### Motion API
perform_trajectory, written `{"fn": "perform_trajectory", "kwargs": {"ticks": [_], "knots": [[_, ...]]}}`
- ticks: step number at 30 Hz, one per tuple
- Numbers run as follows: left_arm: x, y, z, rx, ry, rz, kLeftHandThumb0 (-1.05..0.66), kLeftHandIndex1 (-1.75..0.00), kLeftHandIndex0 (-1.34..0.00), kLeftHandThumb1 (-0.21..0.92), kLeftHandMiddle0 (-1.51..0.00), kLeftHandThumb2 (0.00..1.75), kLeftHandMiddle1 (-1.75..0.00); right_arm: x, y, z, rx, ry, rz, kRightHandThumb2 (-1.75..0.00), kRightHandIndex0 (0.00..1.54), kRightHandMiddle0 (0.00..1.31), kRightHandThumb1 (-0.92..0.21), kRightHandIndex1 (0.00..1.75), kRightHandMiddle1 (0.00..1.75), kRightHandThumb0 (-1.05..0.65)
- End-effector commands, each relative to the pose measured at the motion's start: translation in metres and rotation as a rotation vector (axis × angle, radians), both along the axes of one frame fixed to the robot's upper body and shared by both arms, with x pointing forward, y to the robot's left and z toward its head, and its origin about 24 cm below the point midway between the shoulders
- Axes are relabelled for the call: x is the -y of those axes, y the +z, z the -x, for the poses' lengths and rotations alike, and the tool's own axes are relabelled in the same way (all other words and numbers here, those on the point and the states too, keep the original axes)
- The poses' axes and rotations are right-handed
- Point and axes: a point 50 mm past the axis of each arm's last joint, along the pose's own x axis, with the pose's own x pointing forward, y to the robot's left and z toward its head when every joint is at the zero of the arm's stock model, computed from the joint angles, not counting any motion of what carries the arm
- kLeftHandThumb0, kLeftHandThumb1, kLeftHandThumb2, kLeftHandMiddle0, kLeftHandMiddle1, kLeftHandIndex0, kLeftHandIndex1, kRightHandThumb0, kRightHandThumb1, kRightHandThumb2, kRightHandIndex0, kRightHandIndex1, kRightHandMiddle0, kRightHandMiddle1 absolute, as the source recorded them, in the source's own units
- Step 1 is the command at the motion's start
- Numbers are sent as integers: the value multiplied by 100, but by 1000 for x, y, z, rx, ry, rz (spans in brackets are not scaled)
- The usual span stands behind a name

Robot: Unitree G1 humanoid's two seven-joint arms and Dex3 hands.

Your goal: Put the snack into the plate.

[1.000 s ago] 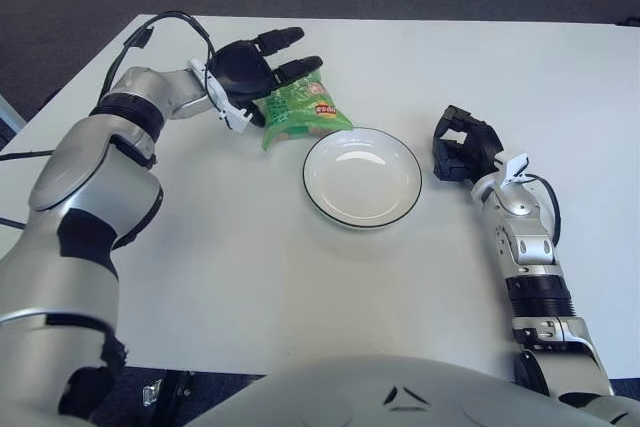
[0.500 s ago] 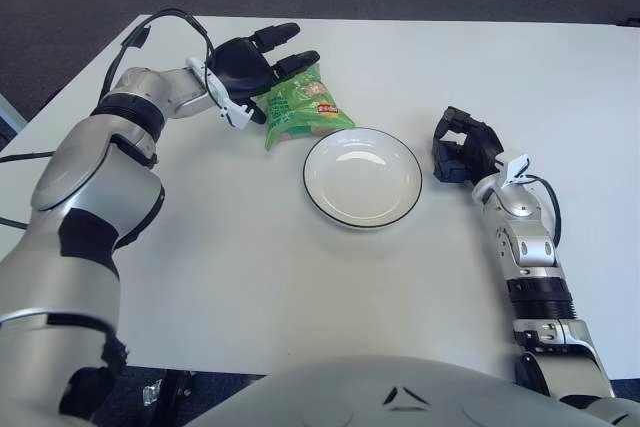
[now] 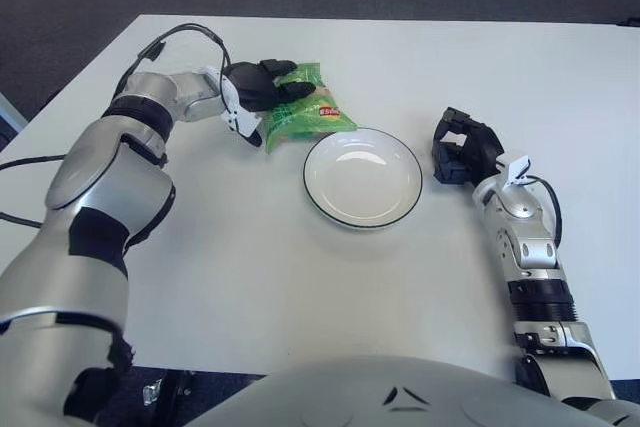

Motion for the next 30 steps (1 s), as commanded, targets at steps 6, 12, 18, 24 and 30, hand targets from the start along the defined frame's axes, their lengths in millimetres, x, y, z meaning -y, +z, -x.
{"fn": "perform_trajectory", "kwargs": {"ticks": [6,12,18,24,30], "knots": [[9,-6,1,-131,33,-17,-68,-21,0,33,0,82,0,1,-39,19,-203,0,6,-137,129,65,-28,175,175,-50],[25,-22,4,-127,-17,-41,-66,-26,0,32,0,85,0,0,-39,21,-199,13,-4,-136,128,65,-28,175,175,-50],[29,-25,5,-135,-24,-49,-47,-35,0,23,-2,99,-1,-1,-39,23,-198,20,-5,-136,128,64,-28,175,175,-50],[39,-23,7,-139,-61,-12,-36,-123,0,14,-19,112,-59,-2,-38,24,-199,27,0,-136,129,64,-28,175,175,-50],[38,-33,9,-95,-64,30,-43,-169,-30,18,-66,106,-162,-3,-38,24,-198,34,0,-136,129,64,-28,175,175,-50]]}}
